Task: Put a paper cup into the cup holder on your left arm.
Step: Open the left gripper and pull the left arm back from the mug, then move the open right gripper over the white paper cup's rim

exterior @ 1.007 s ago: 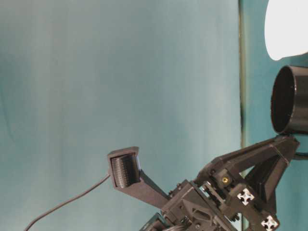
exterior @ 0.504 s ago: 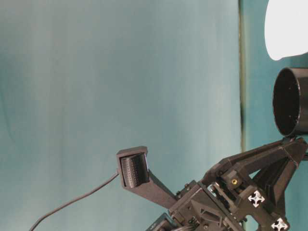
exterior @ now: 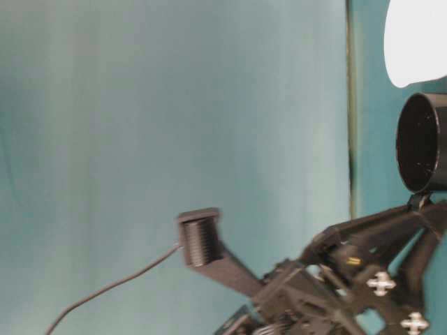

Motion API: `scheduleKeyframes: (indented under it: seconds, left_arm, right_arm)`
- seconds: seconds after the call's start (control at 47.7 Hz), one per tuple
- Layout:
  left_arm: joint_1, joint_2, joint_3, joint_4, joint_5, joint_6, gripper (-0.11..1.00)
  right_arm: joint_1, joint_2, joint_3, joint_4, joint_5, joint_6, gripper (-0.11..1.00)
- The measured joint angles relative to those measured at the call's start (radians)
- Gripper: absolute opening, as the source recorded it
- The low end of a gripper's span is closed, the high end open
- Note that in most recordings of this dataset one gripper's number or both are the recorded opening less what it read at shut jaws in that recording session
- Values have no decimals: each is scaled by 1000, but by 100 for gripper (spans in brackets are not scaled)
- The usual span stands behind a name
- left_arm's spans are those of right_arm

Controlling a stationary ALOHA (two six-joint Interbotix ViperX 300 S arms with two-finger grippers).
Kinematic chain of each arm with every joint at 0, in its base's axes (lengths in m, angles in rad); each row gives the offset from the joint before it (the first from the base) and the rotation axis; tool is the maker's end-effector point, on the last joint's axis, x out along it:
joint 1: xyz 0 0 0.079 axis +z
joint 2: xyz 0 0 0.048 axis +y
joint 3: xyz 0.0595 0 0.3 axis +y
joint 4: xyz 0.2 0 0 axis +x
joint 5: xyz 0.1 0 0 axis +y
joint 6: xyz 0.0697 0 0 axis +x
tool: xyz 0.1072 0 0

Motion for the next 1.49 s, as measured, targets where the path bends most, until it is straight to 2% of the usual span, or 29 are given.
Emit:
scheduleKeyframes:
  seconds: [0.063,0.105,0.273,0.629,0.839,0.923,1.028,1.154,1.238,1.301,1.49]
  left_arm:
    - [-2,0,-2,0,0,3,86]
    - [-2,0,-3,0,0,8,88]
    - [-3,0,-5,0,2,3,84]
    - [-8,-17,-2,0,32,3,84]
    - [-8,-84,21,-2,83,3,84]
    - [-8,-114,40,-2,95,2,84]
    - [-6,-141,71,0,100,-9,84]
    - [-9,-166,106,0,100,-11,84]
    - [-12,-173,118,0,100,-21,84]
    - [-14,-179,124,-2,101,-26,83]
    - [-20,-189,138,0,101,-48,83]
  right_arm:
    - [-2,-2,0,0,0,-2,-1]
    - [-3,0,0,0,0,0,-1]
    - [-3,-2,0,0,0,0,-1]
    - [-8,11,-3,2,3,0,0]
    - [-55,69,-44,6,55,52,7]
    - [-83,118,-69,8,84,57,18]
    - [-101,192,-118,8,83,60,44]
    - [-103,295,-187,3,66,60,80]
    - [-104,368,-233,-2,66,58,95]
    - [-104,430,-270,-11,66,57,99]
    - [-104,534,-341,-17,43,55,95]
